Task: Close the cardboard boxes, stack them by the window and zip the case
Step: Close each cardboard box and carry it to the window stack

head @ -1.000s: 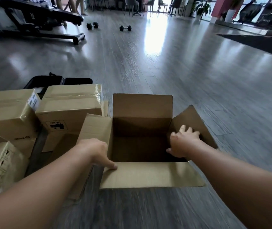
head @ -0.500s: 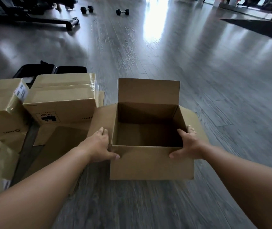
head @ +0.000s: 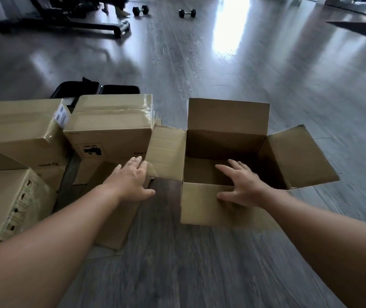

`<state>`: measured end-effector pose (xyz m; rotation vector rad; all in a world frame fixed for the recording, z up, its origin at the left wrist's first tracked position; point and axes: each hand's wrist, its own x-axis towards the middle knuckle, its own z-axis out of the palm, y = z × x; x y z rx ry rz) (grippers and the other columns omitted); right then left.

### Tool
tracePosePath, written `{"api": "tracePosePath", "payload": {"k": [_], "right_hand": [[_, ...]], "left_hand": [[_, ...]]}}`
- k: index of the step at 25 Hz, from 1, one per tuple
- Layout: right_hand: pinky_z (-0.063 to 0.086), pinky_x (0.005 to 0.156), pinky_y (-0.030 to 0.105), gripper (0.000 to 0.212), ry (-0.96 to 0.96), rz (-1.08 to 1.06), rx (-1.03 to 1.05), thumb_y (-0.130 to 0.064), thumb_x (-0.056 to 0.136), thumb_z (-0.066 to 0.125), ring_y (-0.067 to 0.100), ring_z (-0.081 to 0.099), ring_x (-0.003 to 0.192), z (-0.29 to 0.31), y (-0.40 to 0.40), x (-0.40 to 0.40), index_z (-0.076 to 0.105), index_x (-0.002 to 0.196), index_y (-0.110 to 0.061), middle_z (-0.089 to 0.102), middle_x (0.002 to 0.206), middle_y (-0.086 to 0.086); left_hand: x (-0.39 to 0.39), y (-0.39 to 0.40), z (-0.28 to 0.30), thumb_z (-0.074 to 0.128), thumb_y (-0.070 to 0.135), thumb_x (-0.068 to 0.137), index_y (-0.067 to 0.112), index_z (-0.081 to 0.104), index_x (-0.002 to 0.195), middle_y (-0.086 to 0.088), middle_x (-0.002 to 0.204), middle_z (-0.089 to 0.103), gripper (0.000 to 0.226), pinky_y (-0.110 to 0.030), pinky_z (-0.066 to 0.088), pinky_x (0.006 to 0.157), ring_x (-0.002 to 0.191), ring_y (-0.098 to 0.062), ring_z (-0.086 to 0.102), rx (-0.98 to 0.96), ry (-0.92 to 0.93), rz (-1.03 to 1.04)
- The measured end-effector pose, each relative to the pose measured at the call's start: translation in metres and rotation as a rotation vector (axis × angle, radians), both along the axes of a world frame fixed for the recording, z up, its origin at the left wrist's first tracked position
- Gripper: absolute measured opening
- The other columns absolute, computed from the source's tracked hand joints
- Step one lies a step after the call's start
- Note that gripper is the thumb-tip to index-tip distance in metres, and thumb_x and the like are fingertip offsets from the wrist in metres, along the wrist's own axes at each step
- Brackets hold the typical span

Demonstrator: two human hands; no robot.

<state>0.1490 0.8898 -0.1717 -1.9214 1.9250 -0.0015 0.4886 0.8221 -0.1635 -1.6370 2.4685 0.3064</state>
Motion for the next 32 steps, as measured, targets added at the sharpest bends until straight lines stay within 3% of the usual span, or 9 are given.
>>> {"api": "tracePosePath", "payload": {"k": [3, 6, 10, 13, 17, 20, 23, 27, 32], "right_hand": [[0.017, 0.117, 0.06, 0.098, -0.051, 0.148, -0.037, -0.082, 0.07, 0.055, 0.028, 0.0, 0.155, 0.002, -0.026, 0.071, 0.013, 0.153, -0.049, 0.008, 0.168, -0.002], [0.022, 0.117, 0.057, 0.087, -0.072, 0.231, -0.119, -0.081, 0.078, 0.051, 0.031, 0.006, 0.154, 0.004, -0.042, 0.135, 0.019, 0.151, -0.046, 0.014, 0.166, -0.002], [0.017, 0.12, 0.056, 0.08, -0.005, 0.323, -0.177, -0.067, 0.086, 0.055, 0.037, 0.006, 0.154, -0.004, -0.05, 0.208, 0.026, 0.152, -0.033, 0.016, 0.166, 0.013], [0.01, 0.121, 0.055, 0.065, 0.074, 0.337, -0.198, -0.05, 0.089, 0.057, 0.043, 0.006, 0.153, -0.015, -0.052, 0.253, 0.041, 0.144, -0.019, 0.017, 0.163, 0.023], [0.005, 0.125, 0.047, 0.05, 0.071, 0.359, -0.153, -0.032, 0.091, 0.054, 0.035, 0.007, 0.154, -0.039, -0.054, 0.289, 0.049, 0.134, -0.007, 0.02, 0.162, 0.024], [0.023, 0.12, 0.047, 0.05, 0.038, 0.251, 0.027, -0.031, 0.088, 0.058, 0.04, 0.016, 0.151, -0.063, -0.053, 0.301, 0.052, 0.129, -0.004, 0.03, 0.155, 0.026], [0.044, 0.1, 0.048, 0.05, 0.014, 0.084, 0.18, -0.035, 0.083, 0.06, 0.043, 0.035, 0.136, -0.082, -0.053, 0.305, 0.052, 0.123, -0.006, 0.045, 0.135, 0.023], [0.044, 0.082, 0.041, 0.047, -0.023, -0.104, 0.263, -0.04, 0.08, 0.059, 0.041, 0.052, 0.117, -0.103, -0.057, 0.31, 0.051, 0.118, -0.012, 0.057, 0.122, 0.018], [0.043, 0.093, 0.045, 0.047, -0.092, -0.188, 0.278, -0.041, 0.082, 0.056, 0.04, 0.043, 0.12, -0.113, -0.061, 0.315, 0.051, 0.12, -0.014, 0.053, 0.125, 0.017]], "left_hand": [[0.039, -0.001, 0.005, 0.055, 0.062, 0.089, 0.012, 0.01, 0.159, -0.007, 0.167, 0.003, 0.097, -0.049, 0.013, 0.122, 0.154, -0.02, 0.001, 0.006, -0.038, 0.075], [0.076, -0.002, 0.007, 0.054, 0.059, 0.091, 0.013, 0.016, 0.158, -0.007, 0.167, 0.005, 0.09, -0.05, 0.014, 0.121, 0.154, -0.02, 0.002, 0.019, -0.082, 0.145], [0.124, 0.0, 0.001, 0.053, 0.052, 0.093, 0.016, 0.028, 0.153, -0.01, 0.166, 0.009, 0.075, -0.052, 0.018, 0.12, 0.153, -0.024, 0.005, 0.039, -0.133, 0.237], [0.151, 0.001, -0.013, 0.053, 0.048, 0.095, 0.014, 0.029, 0.152, -0.014, 0.165, 0.009, 0.071, -0.051, 0.023, 0.12, 0.153, -0.028, 0.003, 0.11, -0.172, 0.266], [0.172, 0.003, -0.039, 0.054, 0.041, 0.096, 0.012, 0.029, 0.152, -0.015, 0.164, 0.011, 0.068, -0.05, 0.025, 0.12, 0.153, -0.03, 0.002, 0.202, -0.177, 0.281], [0.182, 0.0, -0.06, 0.056, 0.037, 0.094, 0.01, 0.033, 0.149, -0.018, 0.162, 0.016, 0.066, -0.052, 0.025, 0.119, 0.153, -0.033, 0.004, 0.25, -0.185, 0.277], [0.185, -0.006, -0.077, 0.057, 0.036, 0.093, 0.008, 0.032, 0.15, -0.02, 0.16, 0.019, 0.068, -0.052, 0.027, 0.118, 0.152, -0.035, 0.007, 0.296, -0.185, 0.268], [0.189, -0.013, -0.098, 0.058, 0.036, 0.092, 0.008, 0.024, 0.153, -0.022, 0.159, 0.02, 0.076, -0.047, 0.031, 0.117, 0.149, -0.038, 0.015, 0.382, -0.137, 0.327], [0.195, -0.012, -0.11, 0.062, 0.027, 0.088, 0.011, 0.039, 0.142, -0.014, 0.142, 0.041, 0.06, -0.036, 0.045, 0.104, 0.127, -0.03, 0.049, 0.447, -0.044, 0.368]]}}
